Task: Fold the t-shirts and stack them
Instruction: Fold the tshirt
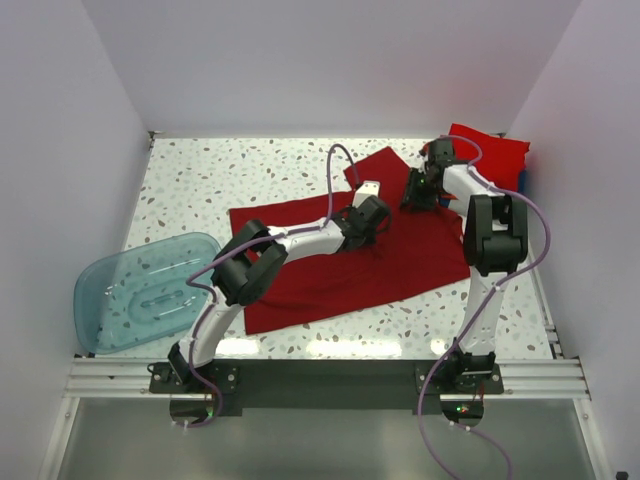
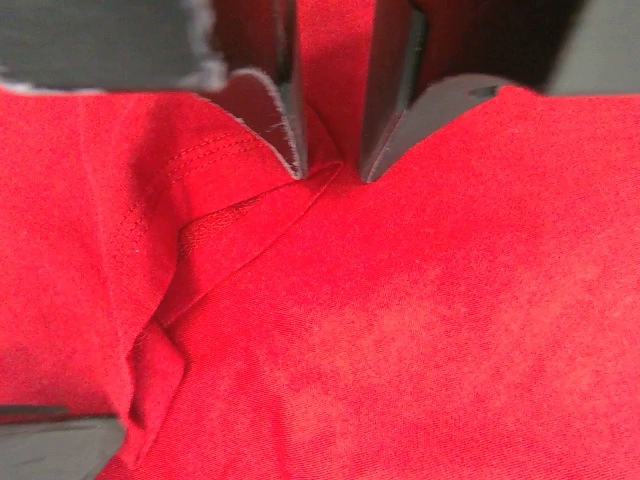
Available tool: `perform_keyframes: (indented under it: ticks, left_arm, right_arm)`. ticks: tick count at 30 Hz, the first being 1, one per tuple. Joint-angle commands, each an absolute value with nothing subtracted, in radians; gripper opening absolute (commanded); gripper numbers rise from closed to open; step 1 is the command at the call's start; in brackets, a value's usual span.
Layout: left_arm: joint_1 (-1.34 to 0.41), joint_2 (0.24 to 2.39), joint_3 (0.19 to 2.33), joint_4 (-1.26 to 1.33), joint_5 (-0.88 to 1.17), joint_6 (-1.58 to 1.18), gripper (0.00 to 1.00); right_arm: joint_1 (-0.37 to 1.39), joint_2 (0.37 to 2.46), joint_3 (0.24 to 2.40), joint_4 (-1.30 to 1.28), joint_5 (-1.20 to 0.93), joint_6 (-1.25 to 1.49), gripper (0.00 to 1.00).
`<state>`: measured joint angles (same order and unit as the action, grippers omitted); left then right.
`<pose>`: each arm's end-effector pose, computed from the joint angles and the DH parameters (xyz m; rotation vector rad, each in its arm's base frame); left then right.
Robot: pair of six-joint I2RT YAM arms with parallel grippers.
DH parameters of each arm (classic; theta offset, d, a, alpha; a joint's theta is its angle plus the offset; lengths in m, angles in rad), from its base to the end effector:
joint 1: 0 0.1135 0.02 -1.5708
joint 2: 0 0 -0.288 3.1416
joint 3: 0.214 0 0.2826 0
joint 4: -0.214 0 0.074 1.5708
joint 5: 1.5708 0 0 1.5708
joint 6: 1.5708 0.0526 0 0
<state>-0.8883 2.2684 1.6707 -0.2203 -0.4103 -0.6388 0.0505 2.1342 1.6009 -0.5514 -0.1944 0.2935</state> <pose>0.3636 -0.4141 0.1392 0.0991 2.3187 -0.2845 0.4997 0.0354 0.1572 0.2597 2.6601 0.3701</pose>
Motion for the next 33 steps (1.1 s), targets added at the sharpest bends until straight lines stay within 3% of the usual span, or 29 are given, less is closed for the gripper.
perform_keyframes:
  ticks: [1,10,16,26,33]
  left_arm:
    - [-0.881,2.24,1.651,-0.167,-0.399,-0.647,0.31]
    - [-0.874,2.209,1.625,-0.166,-0.411,-0.652,0.08]
    - [-0.867,2.186,1.606,-0.164,-0.417,-0.653,0.01]
    - [-0.864,2.183,1.603,-0.166,-0.414,-0.653,0.0]
    - [-0.864,2.181,1.603,-0.172,-0.417,-0.653,0.0]
  right_arm:
    - [0.052,2.166,1.641,-0.541,-0.175,0.272,0.4]
    - [0.051,2.171,1.641,-0.551,-0.149,0.261,0.24]
    - [0.052,2.16,1.629,-0.561,-0.147,0.259,0.19]
    - [0.052,2.092,1.586,-0.548,-0.167,0.261,0.26]
    - [0.052,2.112,1.591,-0.56,-0.193,0.256,0.25]
